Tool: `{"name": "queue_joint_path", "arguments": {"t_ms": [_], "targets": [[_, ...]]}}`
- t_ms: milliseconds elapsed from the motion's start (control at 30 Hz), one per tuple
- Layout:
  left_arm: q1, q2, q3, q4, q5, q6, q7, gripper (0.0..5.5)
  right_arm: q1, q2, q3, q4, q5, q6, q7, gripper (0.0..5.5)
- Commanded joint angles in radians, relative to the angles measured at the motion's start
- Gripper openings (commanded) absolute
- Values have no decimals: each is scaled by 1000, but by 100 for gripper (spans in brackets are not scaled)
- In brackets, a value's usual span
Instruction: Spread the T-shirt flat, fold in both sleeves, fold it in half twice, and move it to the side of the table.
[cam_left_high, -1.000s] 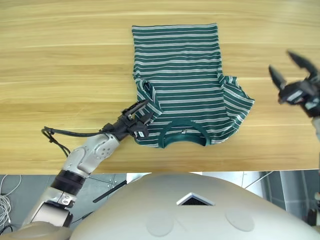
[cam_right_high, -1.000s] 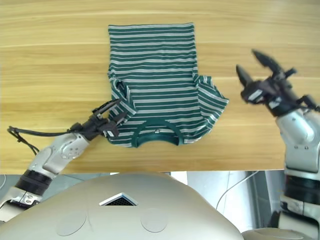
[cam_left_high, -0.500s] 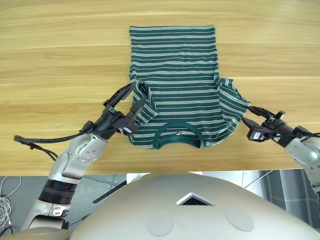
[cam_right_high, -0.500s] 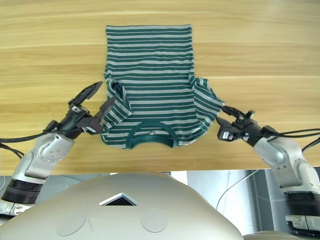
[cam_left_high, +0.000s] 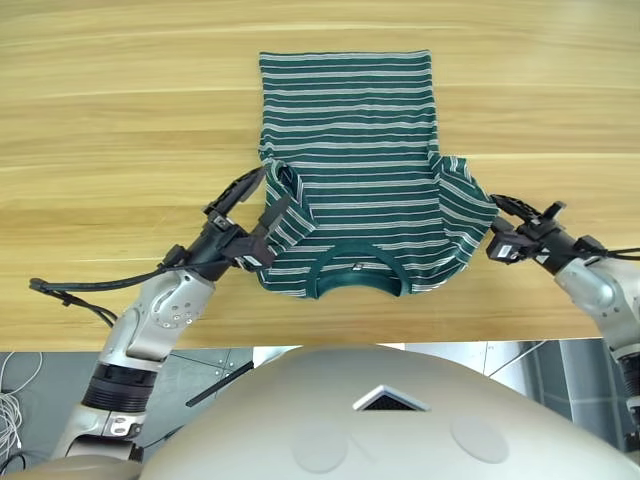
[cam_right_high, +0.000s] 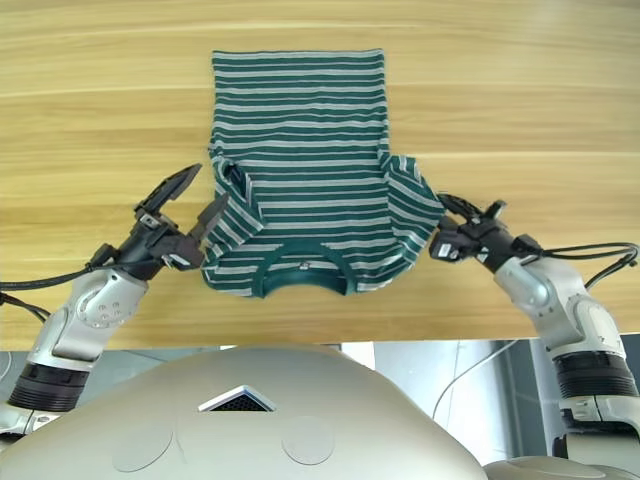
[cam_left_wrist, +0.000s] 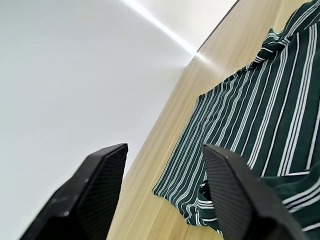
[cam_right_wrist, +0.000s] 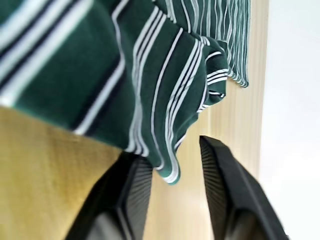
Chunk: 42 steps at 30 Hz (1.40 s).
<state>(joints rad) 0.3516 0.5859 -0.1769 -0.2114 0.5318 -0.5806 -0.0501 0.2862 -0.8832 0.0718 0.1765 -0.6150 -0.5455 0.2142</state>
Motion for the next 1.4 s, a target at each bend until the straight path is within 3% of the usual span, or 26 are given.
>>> {"name": "queue_joint_path", "arguments": {"t_ms": [33, 167, 233, 467, 700, 1100, 1400], "targets": [[5, -6, 17, 0, 7, 5, -7, 280, 23, -10, 55, 52, -36, 7, 26, 95], [13, -14, 29, -10, -4, 1, -7, 280, 17, -18, 67, 61, -35, 5, 16, 13], [14, -17, 32, -12, -5, -1, -8, 280, 15, -21, 70, 65, -32, 2, 14, 1], [18, -26, 38, -13, -11, -8, -12, 280, 22, -18, 66, 57, -5, -13, -14, 1], [24, -30, 38, -6, -2, -18, -9, 280, 39, 33, 3, -121, 226, -85, 6, 1], [23, -34, 26, 4, 8, -21, -16, 280, 26, 58, -10, -160, 216, -71, 31, 1], [9, -54, 5, 27, 25, -22, -16, 280, -42, 112, 86, -195, 186, -80, 102, 1]]}}
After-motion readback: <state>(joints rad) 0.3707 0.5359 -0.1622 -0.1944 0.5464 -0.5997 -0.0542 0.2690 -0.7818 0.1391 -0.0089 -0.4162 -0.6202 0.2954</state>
